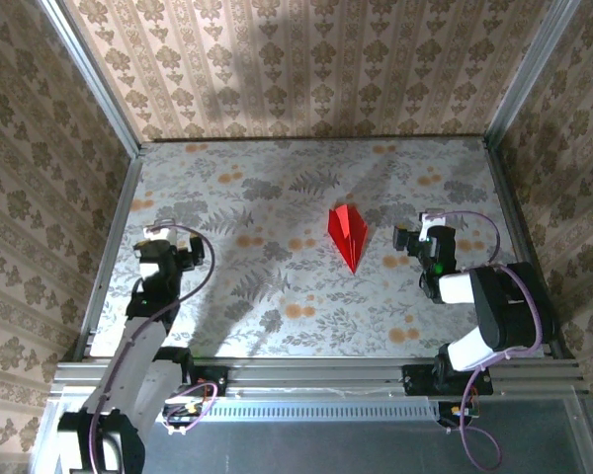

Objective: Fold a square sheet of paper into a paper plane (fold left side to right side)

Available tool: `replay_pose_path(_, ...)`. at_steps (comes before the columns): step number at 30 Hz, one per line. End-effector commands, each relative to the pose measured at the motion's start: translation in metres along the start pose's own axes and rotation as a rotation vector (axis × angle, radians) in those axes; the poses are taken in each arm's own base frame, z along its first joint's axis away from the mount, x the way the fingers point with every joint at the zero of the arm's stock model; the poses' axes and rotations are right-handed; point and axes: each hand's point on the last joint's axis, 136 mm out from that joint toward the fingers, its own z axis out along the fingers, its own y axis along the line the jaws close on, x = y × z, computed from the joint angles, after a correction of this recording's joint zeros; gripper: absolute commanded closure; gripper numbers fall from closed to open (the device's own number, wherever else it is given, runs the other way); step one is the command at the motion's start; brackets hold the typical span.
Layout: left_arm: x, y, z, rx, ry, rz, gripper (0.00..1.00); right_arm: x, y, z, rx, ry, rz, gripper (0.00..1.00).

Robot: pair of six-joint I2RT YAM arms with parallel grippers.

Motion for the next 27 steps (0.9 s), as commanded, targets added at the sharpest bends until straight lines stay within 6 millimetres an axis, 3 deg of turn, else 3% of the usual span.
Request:
replay_pose_path(1, -0.003, 0.005, 0.007, -0.031, -0.051, 0.036, 0.00, -0.028, -0.003, 0.005, 0.010, -0.068, 0.019, 0.00)
replay_pose_path(9, 0.015, -0.013, 0.036, 0.060, -0.096, 0.048, 0.00, -0.029, -0.003, 0.005, 0.011, -0.075, 0.017, 0.00)
replay_pose_path(15, 0.008, -0.024, 0.050, 0.120, -0.173, 0.087, 0.00, -0.029, -0.003, 0.005, 0.012, -0.074, 0.017, 0.00)
replay_pose_path(23, 0.003, -0.019, 0.073, 0.164, -0.145, 0.049, 0.00, -0.029, -0.003, 0.005, 0.011, -0.075, 0.017, 0.00)
replay_pose_path(27, 0.003, -0.020, 0.073, 0.180, -0.140, 0.045, 0.00, -0.029, -0.003, 0.005, 0.011, -0.075, 0.017, 0.00)
